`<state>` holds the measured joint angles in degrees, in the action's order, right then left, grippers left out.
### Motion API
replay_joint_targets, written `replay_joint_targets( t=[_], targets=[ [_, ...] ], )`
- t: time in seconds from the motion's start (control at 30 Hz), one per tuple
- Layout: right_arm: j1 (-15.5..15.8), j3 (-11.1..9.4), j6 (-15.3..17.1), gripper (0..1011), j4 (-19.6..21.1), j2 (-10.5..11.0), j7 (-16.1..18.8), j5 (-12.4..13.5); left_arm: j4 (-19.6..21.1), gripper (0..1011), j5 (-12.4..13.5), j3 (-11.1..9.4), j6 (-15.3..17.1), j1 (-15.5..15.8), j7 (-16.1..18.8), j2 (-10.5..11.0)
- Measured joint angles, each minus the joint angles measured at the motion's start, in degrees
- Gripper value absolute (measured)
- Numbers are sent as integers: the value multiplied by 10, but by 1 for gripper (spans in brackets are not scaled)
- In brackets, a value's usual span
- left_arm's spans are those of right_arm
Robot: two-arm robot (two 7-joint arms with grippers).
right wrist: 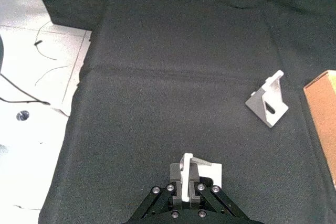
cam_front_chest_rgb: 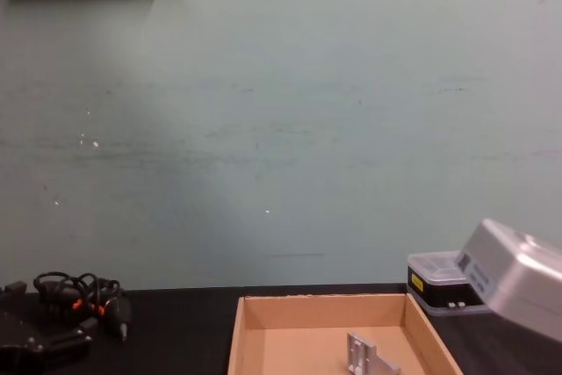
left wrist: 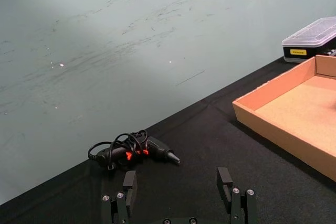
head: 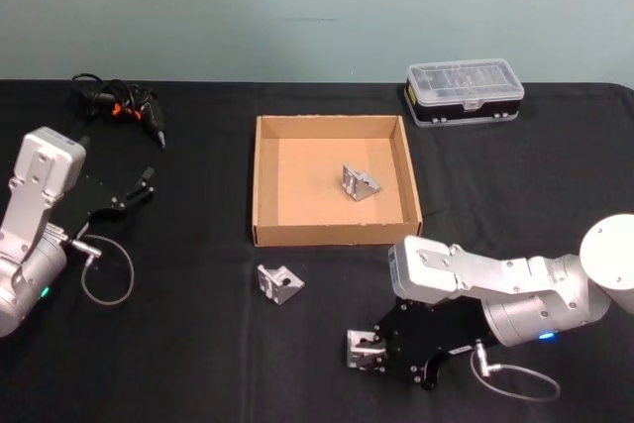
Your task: Use one hand to pick up the angle iron from the table and place it into the box.
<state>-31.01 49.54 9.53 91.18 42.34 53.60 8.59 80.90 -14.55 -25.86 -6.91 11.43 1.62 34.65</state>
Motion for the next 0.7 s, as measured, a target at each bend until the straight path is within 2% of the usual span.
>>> replay_joint_targets(
  t=[0.13, 0.23, 0.43, 0.5, 0.6, 0.7],
  targets=[
    [5, -10, 2, 79, 14, 3, -13, 2, 0, 1000, 0, 0, 0, 0, 0, 0],
    [15, -30, 6, 79, 31, 7, -37, 13, 0, 1000, 0, 0, 0, 0, 0, 0],
    [33, -85, 22, 79, 61, 5, -101, 41, 0, 1000, 0, 0, 0, 0, 0, 0],
    [37, -102, 30, 79, 64, -3, -122, 48, 0, 1000, 0, 0, 0, 0, 0, 0],
    [39, -116, 42, 79, 62, -15, -143, 54, 0, 1000, 0, 0, 0, 0, 0, 0],
    [37, -133, 62, 79, 43, -44, -171, 62, 0, 1000, 0, 0, 0, 0, 0, 0]
  ],
)
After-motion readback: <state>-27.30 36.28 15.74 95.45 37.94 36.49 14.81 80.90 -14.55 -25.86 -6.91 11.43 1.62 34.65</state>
